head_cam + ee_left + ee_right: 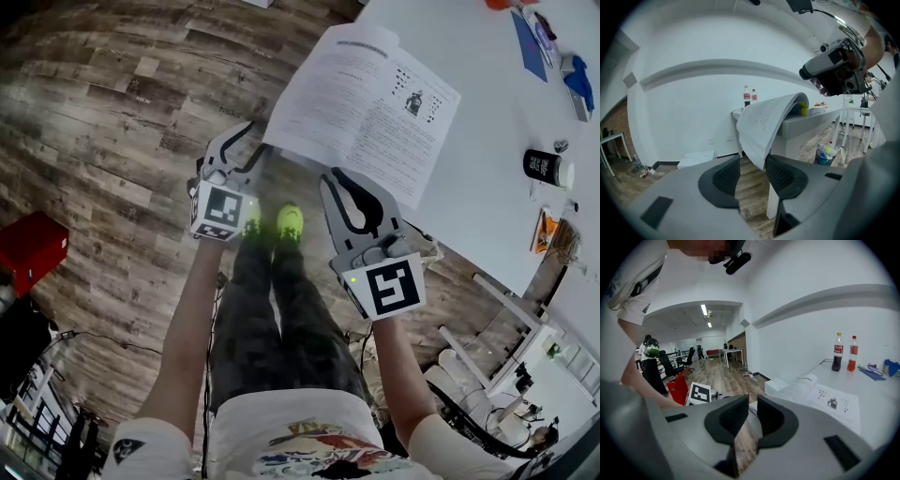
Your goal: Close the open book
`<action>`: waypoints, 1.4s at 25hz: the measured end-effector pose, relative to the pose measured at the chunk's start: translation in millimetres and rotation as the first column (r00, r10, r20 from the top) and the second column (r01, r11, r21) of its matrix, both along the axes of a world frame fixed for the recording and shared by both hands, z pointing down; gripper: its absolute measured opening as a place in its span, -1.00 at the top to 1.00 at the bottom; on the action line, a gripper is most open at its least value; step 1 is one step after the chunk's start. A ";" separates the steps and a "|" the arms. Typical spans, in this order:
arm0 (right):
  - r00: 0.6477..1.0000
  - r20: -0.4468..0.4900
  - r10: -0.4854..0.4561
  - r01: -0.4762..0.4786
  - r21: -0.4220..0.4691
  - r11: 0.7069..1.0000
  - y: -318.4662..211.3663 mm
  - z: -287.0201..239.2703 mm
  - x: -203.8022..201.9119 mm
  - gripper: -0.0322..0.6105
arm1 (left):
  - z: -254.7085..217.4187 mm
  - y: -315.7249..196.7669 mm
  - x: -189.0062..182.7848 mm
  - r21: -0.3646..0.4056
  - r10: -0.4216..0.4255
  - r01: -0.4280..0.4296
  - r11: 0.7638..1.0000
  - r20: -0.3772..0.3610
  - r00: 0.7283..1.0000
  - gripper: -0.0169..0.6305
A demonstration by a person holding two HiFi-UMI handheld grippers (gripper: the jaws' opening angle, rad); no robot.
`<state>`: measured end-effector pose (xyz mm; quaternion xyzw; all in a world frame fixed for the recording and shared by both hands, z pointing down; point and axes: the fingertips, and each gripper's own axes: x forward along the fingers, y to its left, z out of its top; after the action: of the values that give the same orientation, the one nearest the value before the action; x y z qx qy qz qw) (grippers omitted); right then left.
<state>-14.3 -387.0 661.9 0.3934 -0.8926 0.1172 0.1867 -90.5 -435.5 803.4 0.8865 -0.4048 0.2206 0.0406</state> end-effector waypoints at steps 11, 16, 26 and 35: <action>1.000 -0.023 -0.003 0.003 -0.011 1.000 -1.0 -18.3 1.5 0.79 | -44.8 -5.6 -19.7 0.031 -0.015 0.014 0.999 0.032 0.999 0.49; 0.999 -0.036 0.001 -0.002 -0.026 1.000 0.3 -26.4 1.9 0.79 | -78.9 -6.9 -23.3 0.048 0.006 -0.008 0.999 0.043 0.999 0.49; 0.999 -0.036 0.023 -0.025 -0.037 0.999 -5.7 -56.7 2.9 0.79 | -135.2 -4.0 -9.1 0.036 0.049 -0.050 0.998 0.042 0.998 0.49; 0.997 -0.043 0.057 -0.058 -0.035 0.998 -13.7 -90.8 17.8 0.79 | -170.4 -2.3 9.0 0.018 0.134 -0.136 0.991 0.096 0.986 0.49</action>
<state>3.5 -400.7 571.1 0.4178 -0.8745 0.1302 0.2090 -81.5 -437.8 633.0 0.9008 -0.3481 0.2596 -0.0043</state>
